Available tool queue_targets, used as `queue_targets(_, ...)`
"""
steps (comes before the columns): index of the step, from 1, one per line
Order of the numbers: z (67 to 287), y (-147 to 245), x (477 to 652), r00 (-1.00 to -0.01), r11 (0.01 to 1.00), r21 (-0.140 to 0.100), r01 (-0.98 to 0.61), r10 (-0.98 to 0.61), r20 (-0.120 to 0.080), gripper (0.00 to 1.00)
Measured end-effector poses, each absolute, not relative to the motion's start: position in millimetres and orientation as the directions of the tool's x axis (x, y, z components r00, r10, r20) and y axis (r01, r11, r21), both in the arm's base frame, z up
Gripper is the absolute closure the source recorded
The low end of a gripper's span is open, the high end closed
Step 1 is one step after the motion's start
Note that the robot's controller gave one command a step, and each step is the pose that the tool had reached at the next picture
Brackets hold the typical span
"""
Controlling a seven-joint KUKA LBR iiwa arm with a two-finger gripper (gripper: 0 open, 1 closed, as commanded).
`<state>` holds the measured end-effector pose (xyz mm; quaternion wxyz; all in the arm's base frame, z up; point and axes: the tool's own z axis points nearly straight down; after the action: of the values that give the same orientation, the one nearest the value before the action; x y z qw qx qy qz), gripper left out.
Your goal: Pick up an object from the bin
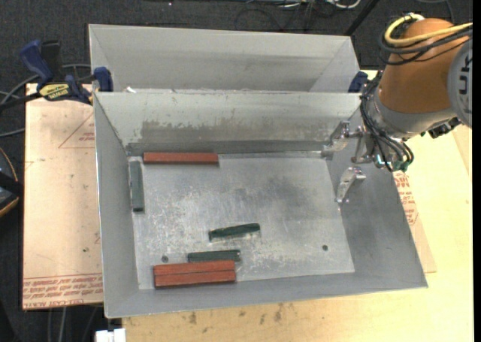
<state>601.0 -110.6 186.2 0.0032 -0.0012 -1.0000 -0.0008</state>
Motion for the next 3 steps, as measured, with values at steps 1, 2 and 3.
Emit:
queue_targets(1, 191, -110, 602.8, -1.000, 1.000, 0.000, 0.000, 0.000, -0.002, 0.00)
queue_targets(2, 166, -91, 575.1, -0.996, 0.996, -0.003, -0.084, -0.084, -0.011, 0.00)
queue_targets(3, 142, -67, 567.7, -0.987, 0.987, 0.003, -0.159, -0.159, 0.005, 0.00)
